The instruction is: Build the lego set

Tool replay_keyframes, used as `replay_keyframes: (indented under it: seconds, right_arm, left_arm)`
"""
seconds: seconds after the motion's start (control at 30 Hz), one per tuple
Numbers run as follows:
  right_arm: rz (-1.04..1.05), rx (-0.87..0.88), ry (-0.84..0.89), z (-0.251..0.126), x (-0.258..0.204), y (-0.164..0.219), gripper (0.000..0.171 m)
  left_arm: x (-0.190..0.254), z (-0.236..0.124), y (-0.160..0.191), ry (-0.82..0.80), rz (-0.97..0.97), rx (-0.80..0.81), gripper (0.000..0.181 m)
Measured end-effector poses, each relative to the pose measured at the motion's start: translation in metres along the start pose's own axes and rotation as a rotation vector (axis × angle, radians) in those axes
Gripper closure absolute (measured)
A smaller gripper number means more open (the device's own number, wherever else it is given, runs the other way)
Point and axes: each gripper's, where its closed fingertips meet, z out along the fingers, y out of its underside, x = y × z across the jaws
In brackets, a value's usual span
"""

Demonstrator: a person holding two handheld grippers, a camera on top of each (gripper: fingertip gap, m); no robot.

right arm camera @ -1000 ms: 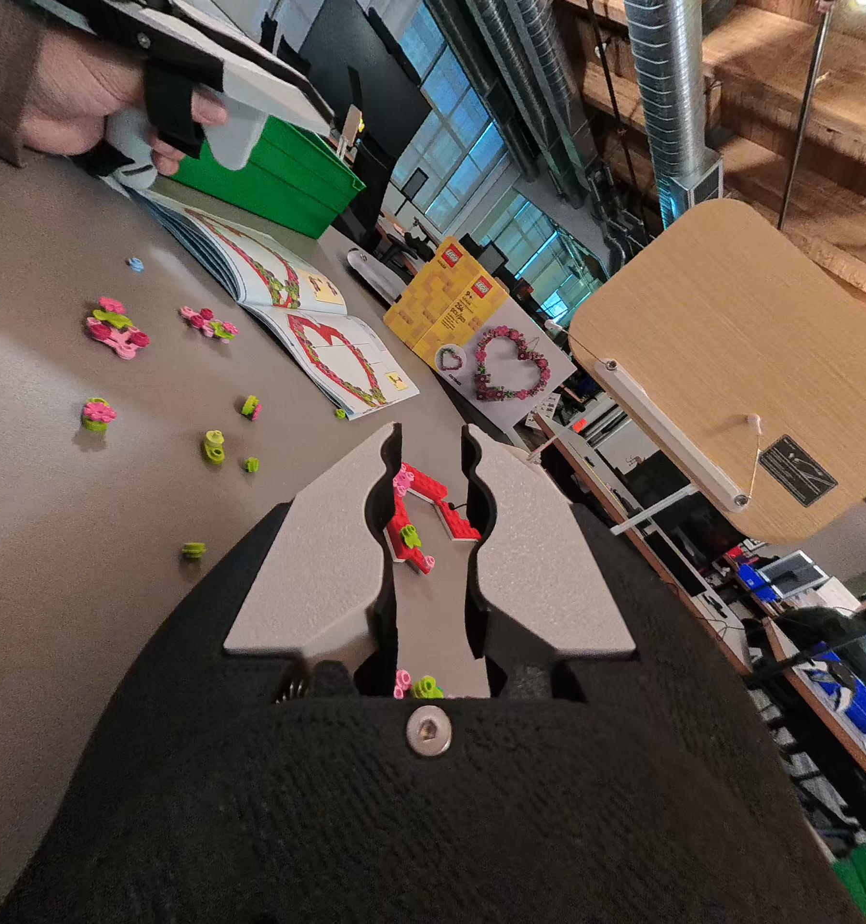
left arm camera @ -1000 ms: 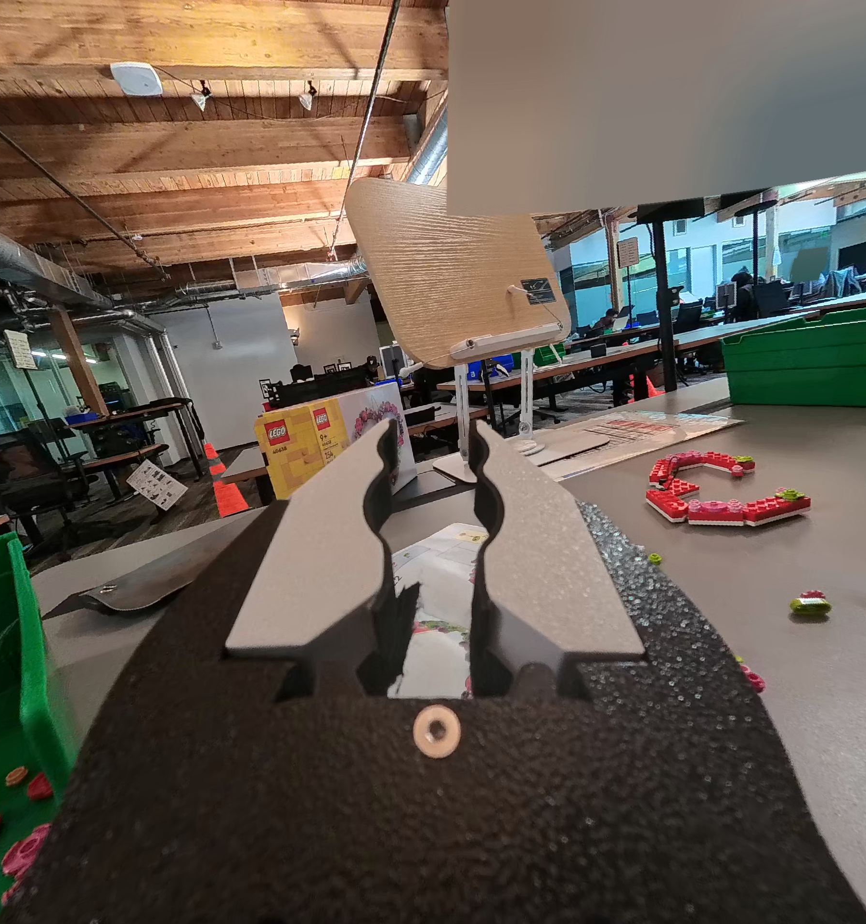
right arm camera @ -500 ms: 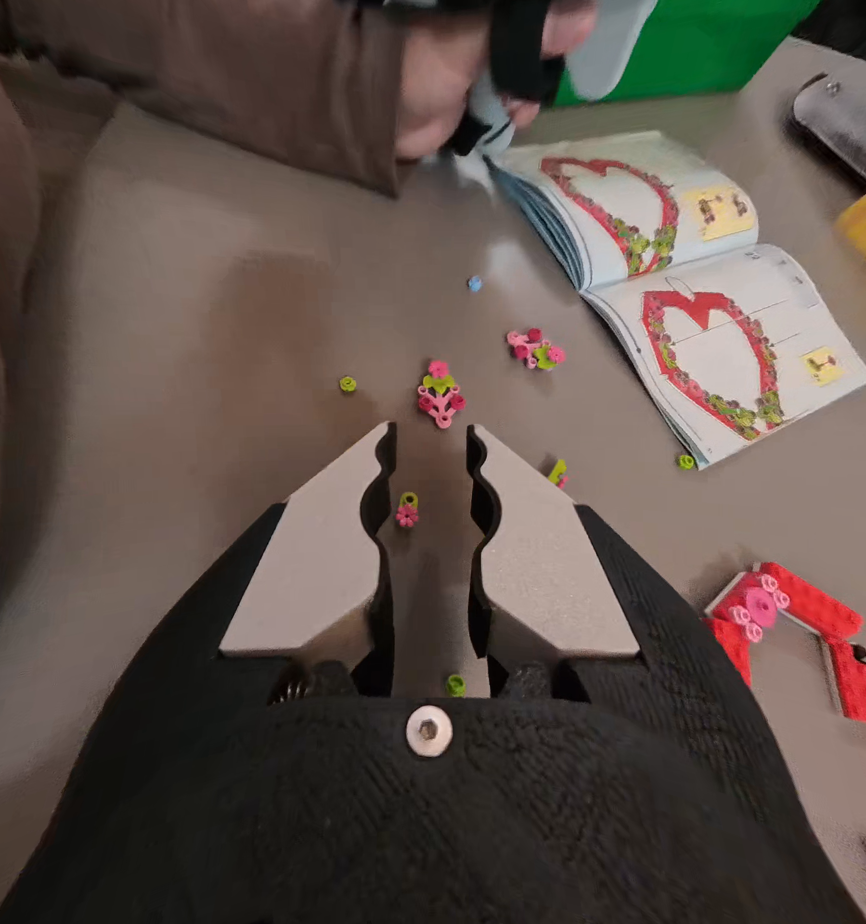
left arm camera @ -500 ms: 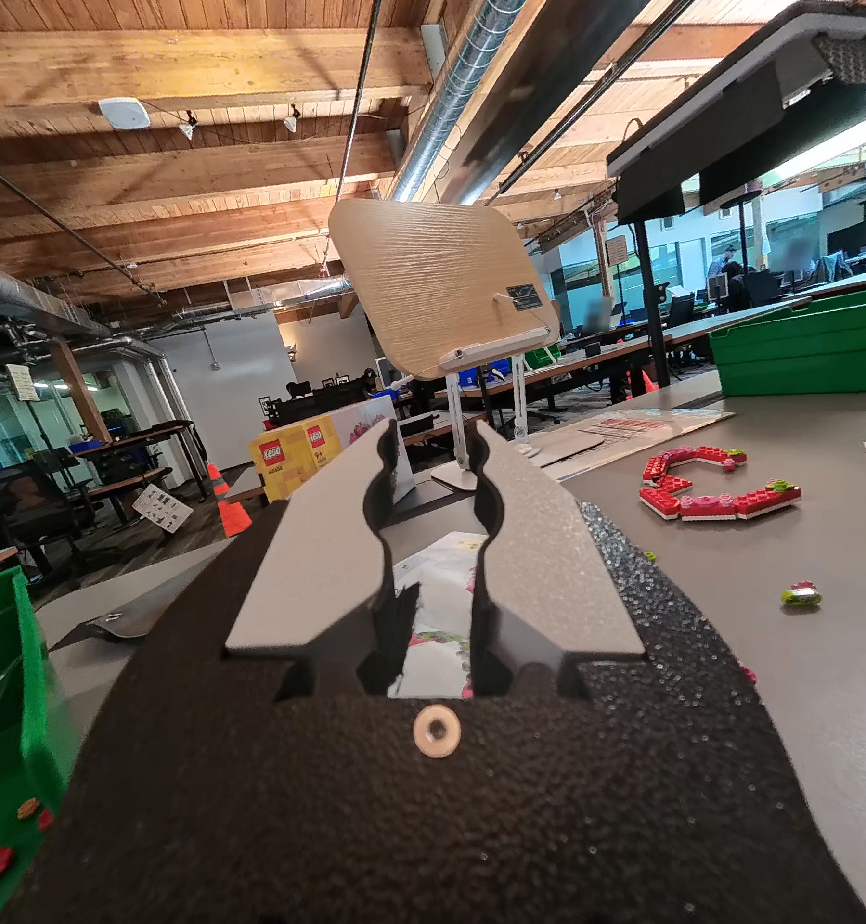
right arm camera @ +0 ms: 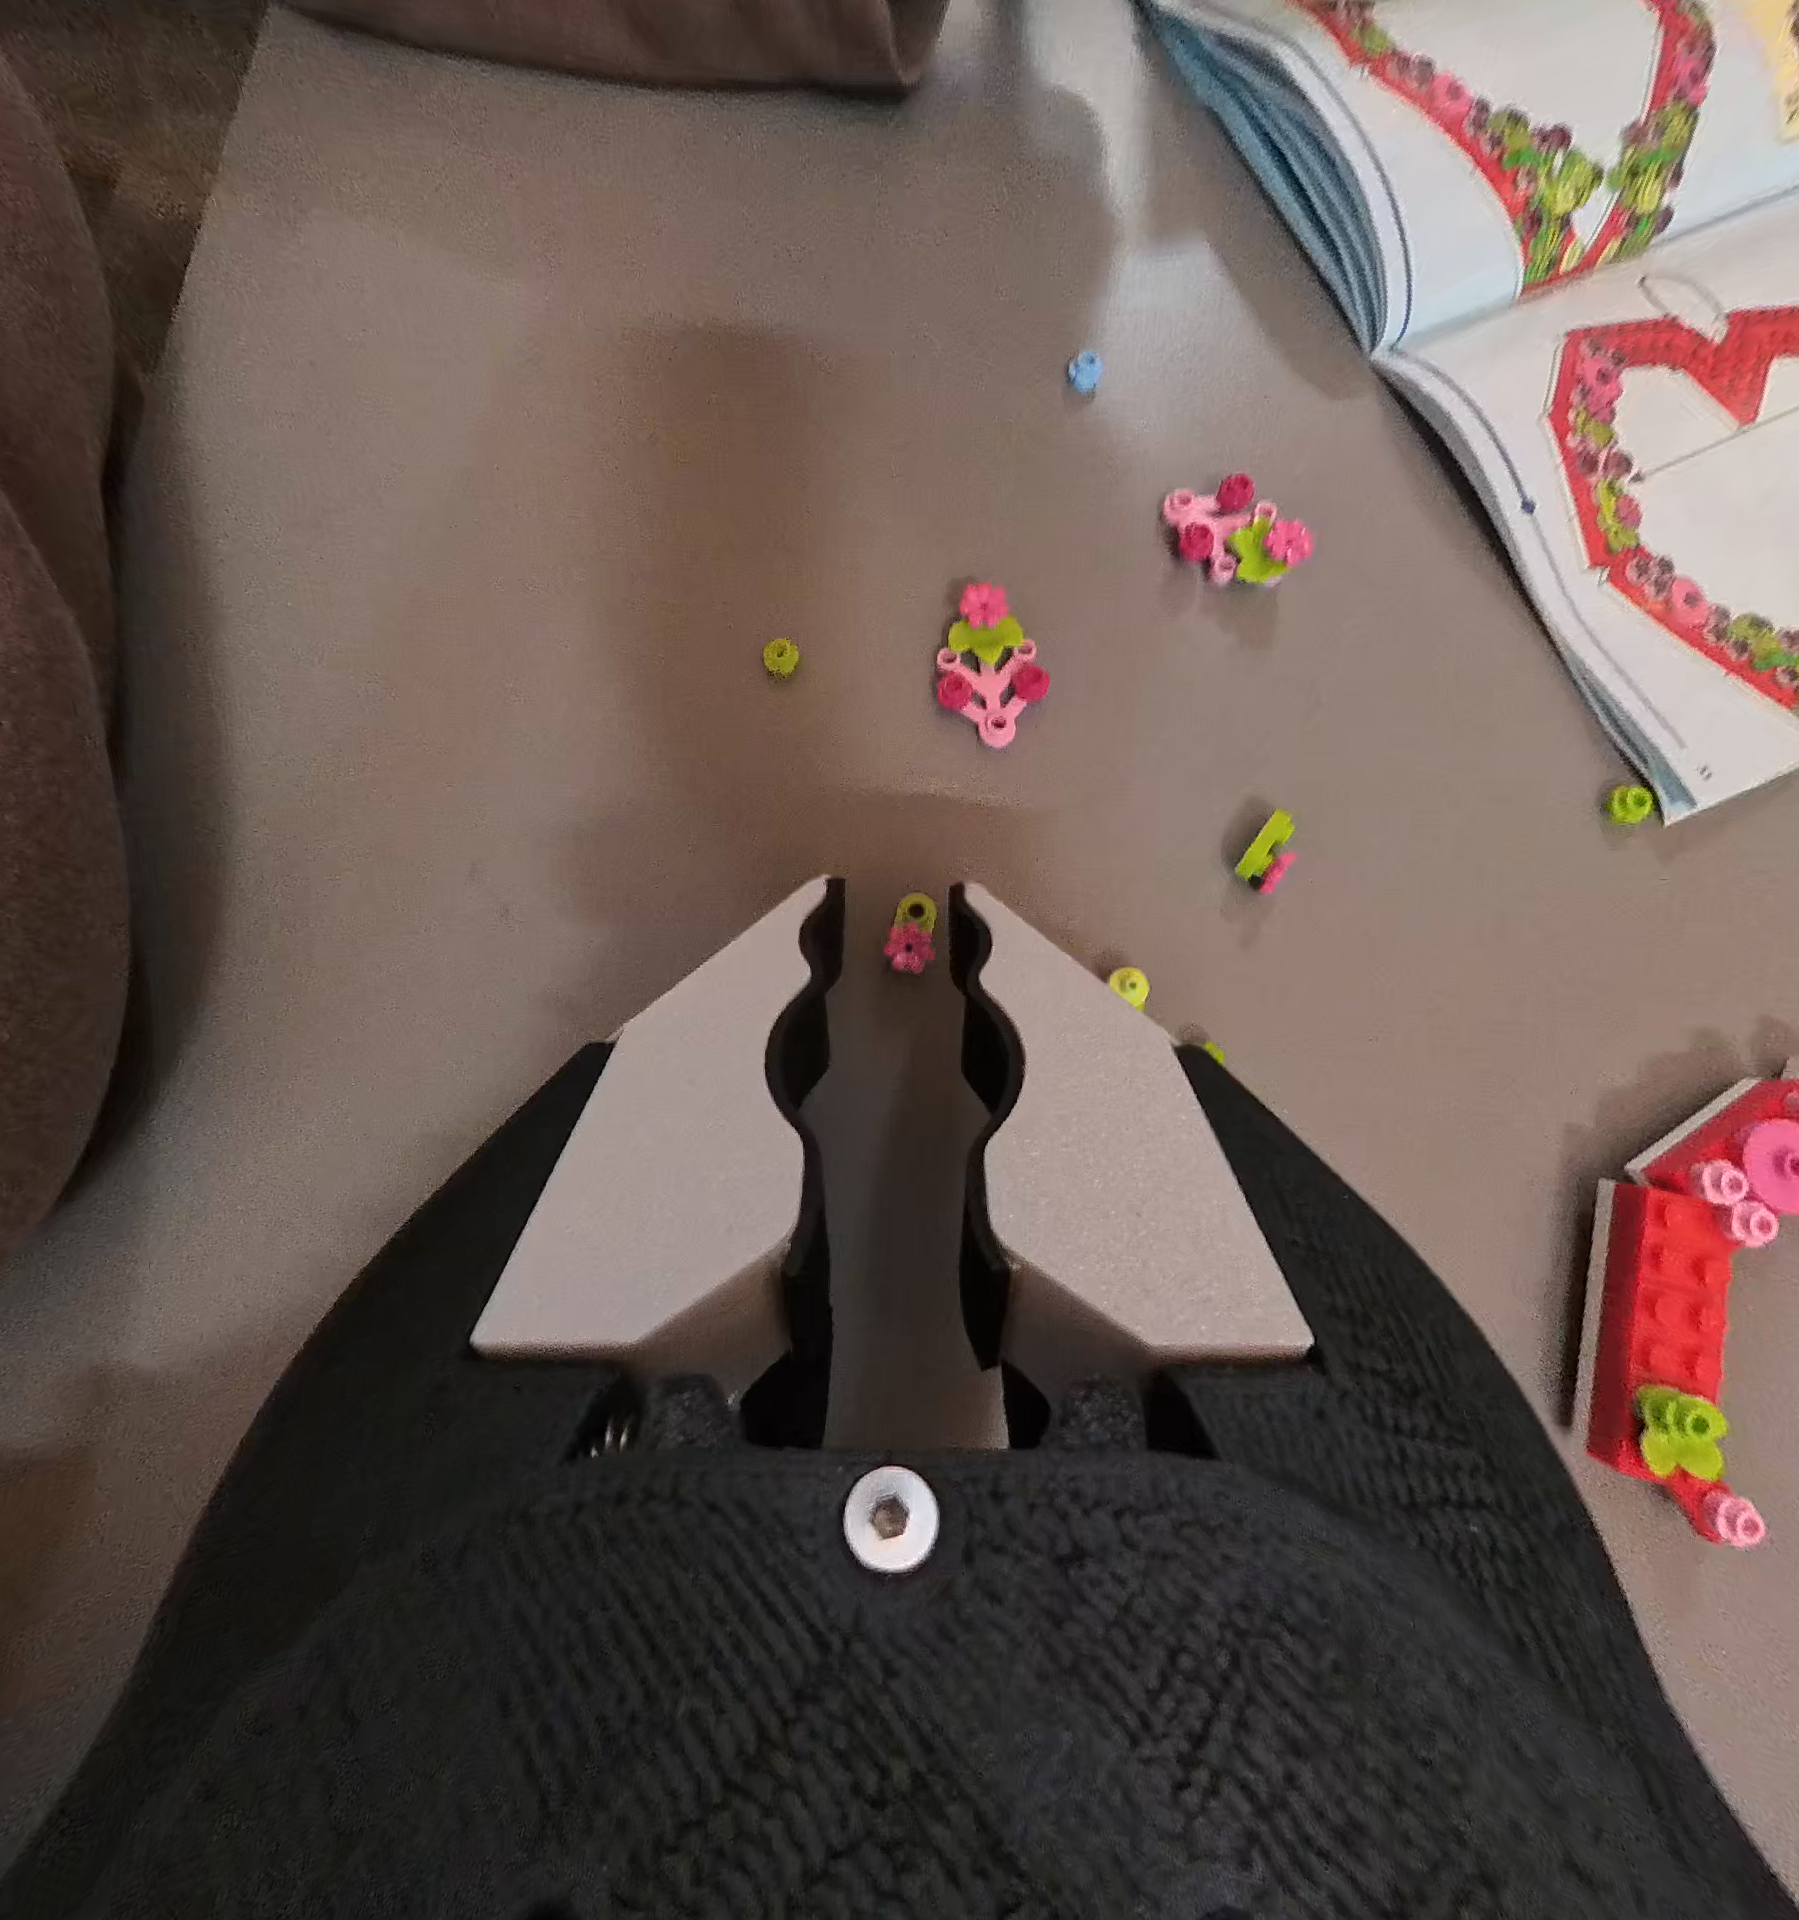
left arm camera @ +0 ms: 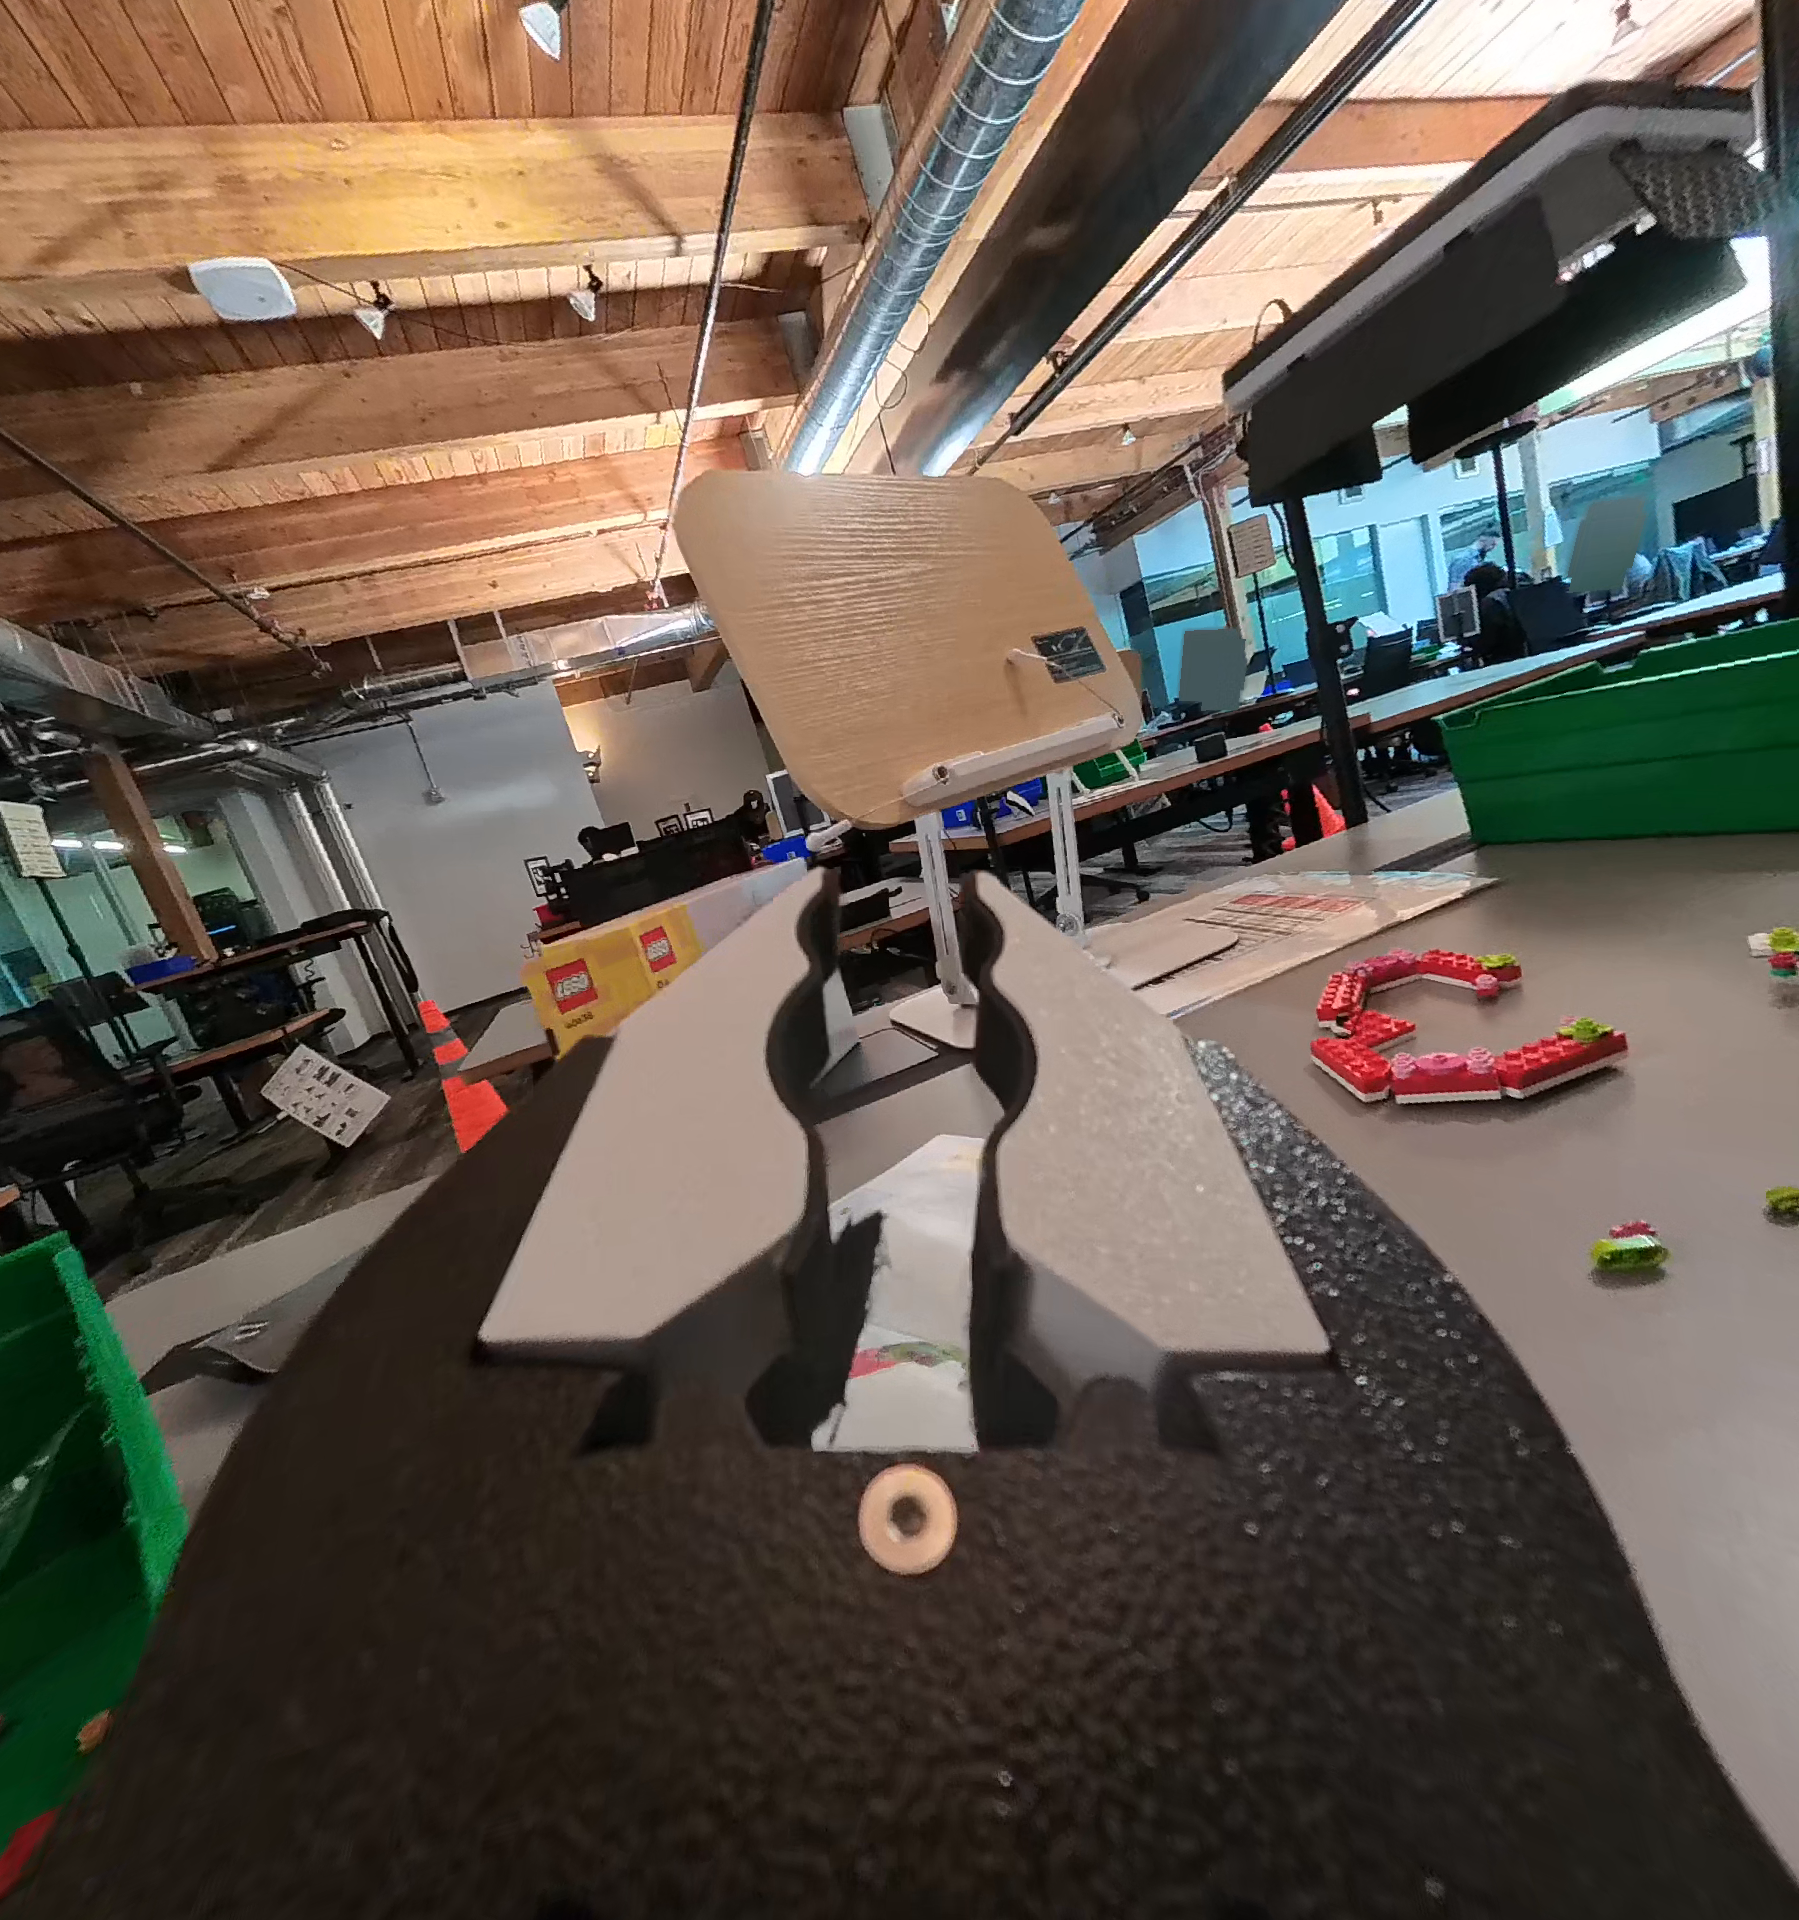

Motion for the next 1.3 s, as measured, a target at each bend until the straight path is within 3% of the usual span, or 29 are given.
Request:
replay_keyframes:
  seconds: [0.03,0.5,0.93,1.03,1.2,1.3]
  right_arm:
    - [0.004,-0.013,-0.002,0.0,0.0,0.003,0.153]
    - [-0.015,-0.066,-0.003,0.003,0.0,0.012,0.163]
    - [-0.088,-0.053,-0.004,0.005,0.021,-0.002,0.163]
    - [-0.111,-0.057,-0.006,0.007,0.025,-0.005,0.163]
    - [-0.138,-0.059,-0.004,0.008,0.028,-0.006,0.163]
    - [-0.145,-0.043,-0.01,0.007,0.026,-0.008,0.163]
  left_arm:
    - [-0.003,-0.001,-0.001,-0.016,0.001,0.006,0.161]
    - [-0.062,-0.021,-0.017,-0.268,-0.029,0.082,0.149]
    - [-0.056,-0.019,-0.017,-0.234,-0.026,0.077,0.148]
    - [-0.034,-0.012,-0.015,-0.075,-0.077,0.045,0.148]
    - [0.064,-0.011,0.002,0.532,-0.262,-0.174,0.142]
    - [0.109,-0.028,0.018,0.781,-0.278,-0.348,0.141]
